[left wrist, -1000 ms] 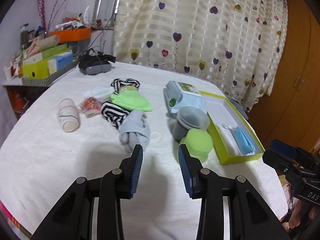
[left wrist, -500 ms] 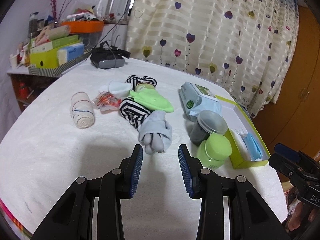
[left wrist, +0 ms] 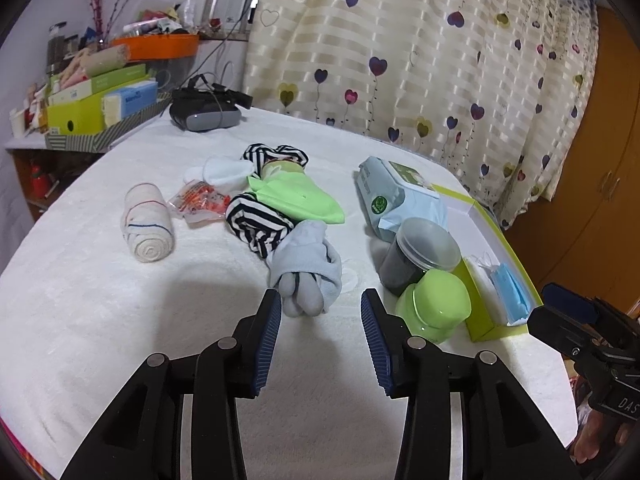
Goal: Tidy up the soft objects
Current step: 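Withdraw both open tools from the box back toward the sock pile, then grasp the grey sock with the left tool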
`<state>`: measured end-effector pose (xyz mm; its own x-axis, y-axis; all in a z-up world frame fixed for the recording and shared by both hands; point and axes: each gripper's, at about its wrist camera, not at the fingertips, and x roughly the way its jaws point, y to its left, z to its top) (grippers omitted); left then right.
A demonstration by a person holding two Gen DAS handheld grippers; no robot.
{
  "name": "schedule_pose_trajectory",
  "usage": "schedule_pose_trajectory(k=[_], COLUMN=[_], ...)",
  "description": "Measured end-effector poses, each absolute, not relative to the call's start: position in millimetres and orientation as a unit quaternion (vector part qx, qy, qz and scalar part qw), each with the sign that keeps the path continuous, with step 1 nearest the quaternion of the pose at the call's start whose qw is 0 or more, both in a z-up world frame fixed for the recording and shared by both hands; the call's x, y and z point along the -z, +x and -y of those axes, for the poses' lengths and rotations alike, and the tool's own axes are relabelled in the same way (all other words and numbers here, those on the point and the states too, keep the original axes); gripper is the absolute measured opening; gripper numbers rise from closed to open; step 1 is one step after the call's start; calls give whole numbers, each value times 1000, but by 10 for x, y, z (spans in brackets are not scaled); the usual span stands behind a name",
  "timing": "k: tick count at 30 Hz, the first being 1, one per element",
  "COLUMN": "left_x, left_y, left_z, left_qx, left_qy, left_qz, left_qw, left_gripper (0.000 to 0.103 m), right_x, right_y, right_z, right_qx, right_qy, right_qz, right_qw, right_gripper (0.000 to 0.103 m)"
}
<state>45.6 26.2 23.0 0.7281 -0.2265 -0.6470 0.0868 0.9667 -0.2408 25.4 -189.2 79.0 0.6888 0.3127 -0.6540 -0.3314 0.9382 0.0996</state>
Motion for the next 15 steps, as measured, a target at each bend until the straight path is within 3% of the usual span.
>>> schedule_pose_trajectory(k=[15], left_x=[-82], left_y=[778], left_z=[-255], left_qx=[72], left_qy=[-91], left_qz=[-378], left_qw=[918], left_gripper=[44], right_x=[-749], right_y=[469], right_z=[1754], right_qx=[-199], right_qy=[-19], right_qz=[-359], right_qw=[911], right_gripper=[62])
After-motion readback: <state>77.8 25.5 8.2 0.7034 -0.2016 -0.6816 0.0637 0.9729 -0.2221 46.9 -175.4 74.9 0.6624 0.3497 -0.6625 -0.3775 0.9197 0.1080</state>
